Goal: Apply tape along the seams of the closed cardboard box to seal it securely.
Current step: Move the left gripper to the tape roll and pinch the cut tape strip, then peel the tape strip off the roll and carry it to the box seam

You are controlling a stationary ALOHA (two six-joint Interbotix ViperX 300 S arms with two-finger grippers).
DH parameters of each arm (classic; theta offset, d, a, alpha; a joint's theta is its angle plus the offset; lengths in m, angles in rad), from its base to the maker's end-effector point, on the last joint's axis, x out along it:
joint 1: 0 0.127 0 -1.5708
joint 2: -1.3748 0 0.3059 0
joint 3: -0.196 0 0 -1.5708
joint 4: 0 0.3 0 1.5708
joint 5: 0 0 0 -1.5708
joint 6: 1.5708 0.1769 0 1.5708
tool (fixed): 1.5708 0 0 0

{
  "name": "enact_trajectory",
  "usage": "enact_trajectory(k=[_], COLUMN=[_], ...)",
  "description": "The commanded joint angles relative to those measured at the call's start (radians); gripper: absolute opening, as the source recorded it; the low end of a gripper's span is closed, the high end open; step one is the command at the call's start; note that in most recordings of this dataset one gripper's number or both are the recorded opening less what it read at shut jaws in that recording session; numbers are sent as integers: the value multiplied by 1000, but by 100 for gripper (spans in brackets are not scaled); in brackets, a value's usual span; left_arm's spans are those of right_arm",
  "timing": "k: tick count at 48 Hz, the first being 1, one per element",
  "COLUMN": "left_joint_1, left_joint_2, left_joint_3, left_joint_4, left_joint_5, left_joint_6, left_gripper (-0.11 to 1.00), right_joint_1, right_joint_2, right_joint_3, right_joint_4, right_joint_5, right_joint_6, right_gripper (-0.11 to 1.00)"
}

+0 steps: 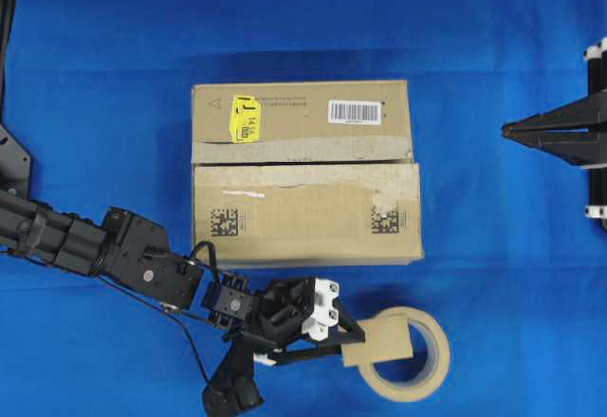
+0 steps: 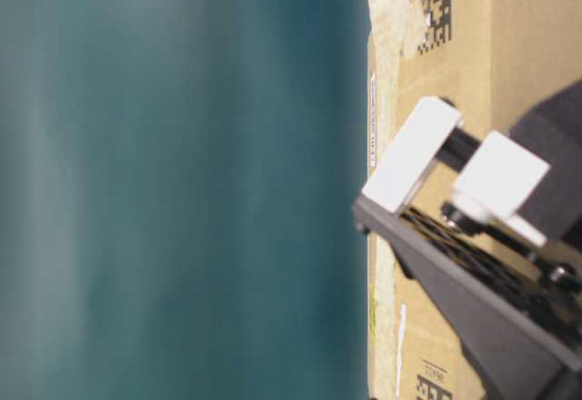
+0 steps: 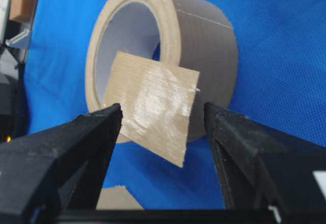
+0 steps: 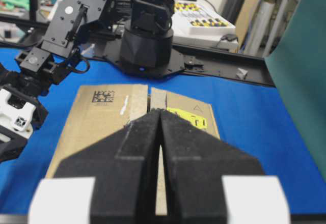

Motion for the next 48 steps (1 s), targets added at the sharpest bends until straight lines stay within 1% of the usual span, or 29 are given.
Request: enact_trajectory(k=[1, 5, 8, 11, 17, 20, 28, 34, 36, 45, 48], left_joint_1=[-5, -11, -14, -15, -15, -15, -17, -17, -17, -11, -2], left_joint_2=[-15, -15, -15, -15, -15, -14, -32, -67, -84, -179, -212], left_joint_3=[-23, -25, -23, -25, -29, -34, -35, -40, -43, -52, -51], left_joint_4=[-3, -3, -3, -3, -3, -3, -3, -3, -3, -3, -3], left_joint_5=[-17, -18, -18, -12, 25, 44, 60, 87, 106, 198, 216], left_joint_6=[-2, -3, -3, -3, -5, -5, -11, -2, 11, 112, 133], left_gripper=[62, 59, 50, 38, 7, 0, 0, 0, 0, 0, 0], right_joint_1=[-2, -2, -2, -2, -2, -2, -2, -2, -2, -2, -2], right_joint_2=[6, 6, 6, 6, 6, 6, 6, 8, 8, 8, 8], right_joint_3=[-28, -28, -28, -28, -28, -28, -28, -28, -28, -28, -29], right_joint_4=[-3, -3, -3, -2, -2, -3, -2, -2, -2, -2, -2], right_joint_5=[-3, -3, -3, -3, -3, -3, -3, 3, 6, 17, 17], right_joint_6=[0, 0, 0, 0, 0, 0, 0, 2, 2, 8, 9], right_gripper=[0, 0, 0, 0, 0, 0, 0, 0, 0, 0, 0])
